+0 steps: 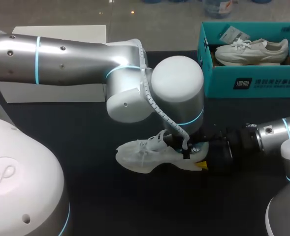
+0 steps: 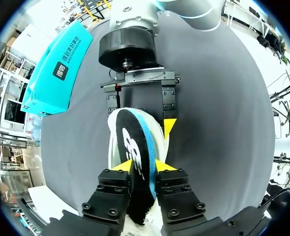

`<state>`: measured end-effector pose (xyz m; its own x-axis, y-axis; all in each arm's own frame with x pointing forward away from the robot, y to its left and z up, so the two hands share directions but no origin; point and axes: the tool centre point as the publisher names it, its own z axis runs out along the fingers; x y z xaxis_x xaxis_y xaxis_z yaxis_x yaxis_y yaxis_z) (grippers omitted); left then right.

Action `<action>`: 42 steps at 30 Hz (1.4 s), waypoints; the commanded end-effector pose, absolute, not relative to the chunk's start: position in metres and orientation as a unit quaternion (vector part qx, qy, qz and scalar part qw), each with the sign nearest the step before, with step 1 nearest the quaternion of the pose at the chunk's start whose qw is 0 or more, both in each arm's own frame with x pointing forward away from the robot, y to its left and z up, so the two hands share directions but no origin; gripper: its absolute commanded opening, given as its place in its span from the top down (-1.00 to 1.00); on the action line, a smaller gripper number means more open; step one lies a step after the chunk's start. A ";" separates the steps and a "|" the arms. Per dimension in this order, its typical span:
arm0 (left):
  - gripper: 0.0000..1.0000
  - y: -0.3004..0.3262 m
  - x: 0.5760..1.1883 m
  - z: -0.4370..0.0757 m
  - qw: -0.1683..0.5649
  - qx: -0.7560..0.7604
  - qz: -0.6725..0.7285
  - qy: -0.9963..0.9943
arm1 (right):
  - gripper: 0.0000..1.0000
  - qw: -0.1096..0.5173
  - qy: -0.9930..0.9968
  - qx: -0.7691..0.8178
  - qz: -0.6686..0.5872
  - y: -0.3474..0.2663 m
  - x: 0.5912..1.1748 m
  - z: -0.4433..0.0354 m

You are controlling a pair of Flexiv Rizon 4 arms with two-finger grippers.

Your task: Take the shoe out of the shoebox, open the shoe tongue, remove and reinsert the insole, then place the shoe into the shoebox

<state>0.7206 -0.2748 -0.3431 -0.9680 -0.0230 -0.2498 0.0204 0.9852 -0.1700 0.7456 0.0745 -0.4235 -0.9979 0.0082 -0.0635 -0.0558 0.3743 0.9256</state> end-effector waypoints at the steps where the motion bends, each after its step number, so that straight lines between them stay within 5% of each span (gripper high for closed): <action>1: 1.00 -0.276 0.721 -0.340 0.126 -0.003 -0.085 0.988 | 1.00 0.028 0.830 -0.014 0.557 0.076 0.746 -0.427; 9: 1.00 -0.271 0.725 -0.300 0.100 -0.044 -0.131 0.985 | 1.00 0.028 0.830 -0.014 0.557 0.076 0.746 -0.427; 34: 1.00 -0.270 0.773 -0.056 -0.046 -0.084 -0.398 0.912 | 1.00 0.028 0.830 -0.014 0.557 0.076 0.746 -0.427; 42: 1.00 -0.264 0.777 -0.037 -0.058 -0.088 -0.422 0.900 | 1.00 0.028 0.830 -0.014 0.557 0.076 0.746 -0.427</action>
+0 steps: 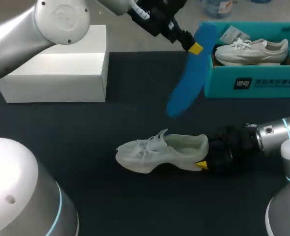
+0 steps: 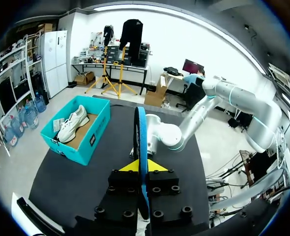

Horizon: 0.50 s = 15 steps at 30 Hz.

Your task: Take the shoe out of the shoebox, open the shoe tongue, remove and reinsert the insole, then place the shoe into the shoebox

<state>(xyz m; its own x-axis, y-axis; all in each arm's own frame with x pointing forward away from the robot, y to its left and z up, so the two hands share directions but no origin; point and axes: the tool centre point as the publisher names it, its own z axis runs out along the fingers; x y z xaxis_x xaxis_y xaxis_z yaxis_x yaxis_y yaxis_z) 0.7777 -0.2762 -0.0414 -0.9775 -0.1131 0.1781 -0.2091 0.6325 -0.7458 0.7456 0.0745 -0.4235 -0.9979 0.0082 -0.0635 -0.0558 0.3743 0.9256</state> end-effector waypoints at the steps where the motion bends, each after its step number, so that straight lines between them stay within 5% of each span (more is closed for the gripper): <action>1: 1.00 -0.264 0.777 -0.037 0.058 0.088 0.422 -0.900 | 1.00 0.028 0.830 -0.014 0.557 0.076 0.746 -0.427; 15: 1.00 -0.263 0.779 -0.034 0.072 0.084 0.421 -0.900 | 1.00 0.028 0.830 -0.014 0.557 0.076 0.746 -0.427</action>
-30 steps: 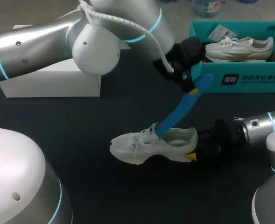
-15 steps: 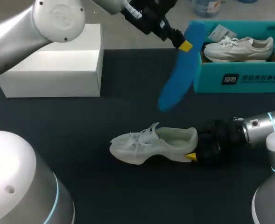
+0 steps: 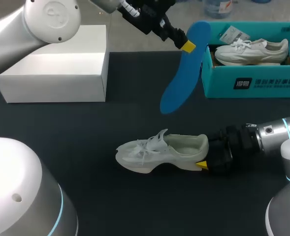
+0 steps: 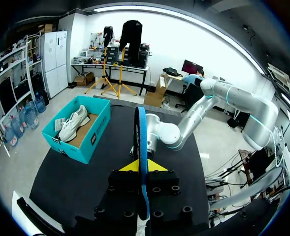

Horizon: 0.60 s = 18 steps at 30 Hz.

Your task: Take the shoe out of the shoebox, open the shoe tongue, remove and reinsert the insole, then place the shoe into the shoebox

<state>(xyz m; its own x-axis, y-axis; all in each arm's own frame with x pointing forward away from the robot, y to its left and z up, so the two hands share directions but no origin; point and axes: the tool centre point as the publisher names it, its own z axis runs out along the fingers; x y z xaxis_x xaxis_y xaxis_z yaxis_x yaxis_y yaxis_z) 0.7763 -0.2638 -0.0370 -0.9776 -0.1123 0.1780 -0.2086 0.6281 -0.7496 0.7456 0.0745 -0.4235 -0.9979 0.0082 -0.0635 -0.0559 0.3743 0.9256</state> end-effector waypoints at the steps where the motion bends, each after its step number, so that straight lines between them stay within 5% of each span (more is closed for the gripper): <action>1: 1.00 -0.262 0.785 -0.029 0.089 0.078 0.419 -0.901 | 1.00 0.028 0.830 -0.014 0.557 0.076 0.746 -0.427; 18: 1.00 -0.213 0.864 -0.002 0.230 0.104 0.439 -0.862 | 1.00 0.028 0.830 -0.014 0.557 0.076 0.746 -0.427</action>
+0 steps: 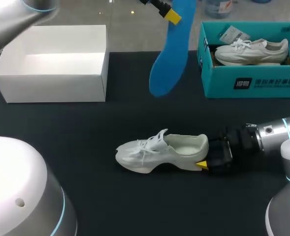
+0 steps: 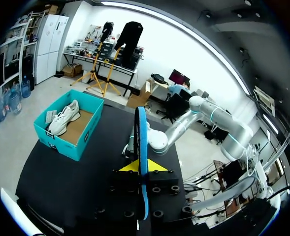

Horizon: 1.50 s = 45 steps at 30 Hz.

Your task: Take the shoe out of the shoebox, open the shoe tongue, remove and reinsert the insole, then place the shoe into the shoebox

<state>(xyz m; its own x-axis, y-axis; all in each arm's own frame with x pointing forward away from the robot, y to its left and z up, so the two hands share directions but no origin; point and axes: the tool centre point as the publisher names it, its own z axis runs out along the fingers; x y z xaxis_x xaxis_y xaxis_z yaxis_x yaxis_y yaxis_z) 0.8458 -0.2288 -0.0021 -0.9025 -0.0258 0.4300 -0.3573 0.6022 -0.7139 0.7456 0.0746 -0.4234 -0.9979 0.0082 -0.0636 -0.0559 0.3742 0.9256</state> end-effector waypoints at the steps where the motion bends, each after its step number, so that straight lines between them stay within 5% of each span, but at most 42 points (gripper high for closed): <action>1: 1.00 -0.209 0.867 -0.002 0.240 0.102 0.441 -0.859 | 1.00 0.028 0.830 -0.014 0.557 0.076 0.746 -0.427; 13: 1.00 -0.169 0.873 0.013 0.318 0.118 0.465 -0.818 | 1.00 0.028 0.830 -0.014 0.557 0.076 0.746 -0.427; 34: 1.00 -0.164 0.867 0.030 0.346 0.134 0.476 -0.797 | 0.98 0.028 0.830 -0.014 0.557 0.076 0.746 -0.427; 35: 1.00 -0.164 0.867 0.030 0.346 0.134 0.476 -0.797 | -0.29 0.028 0.830 -0.014 0.557 0.076 0.746 -0.427; 36: 1.00 -0.164 0.867 0.030 0.346 0.134 0.476 -0.797 | -1.00 0.028 0.830 -0.014 0.557 0.076 0.746 -0.427; 45: 1.00 -0.164 0.867 0.030 0.346 0.134 0.476 -0.797 | -1.00 0.040 0.831 -0.023 0.554 0.070 0.742 -0.407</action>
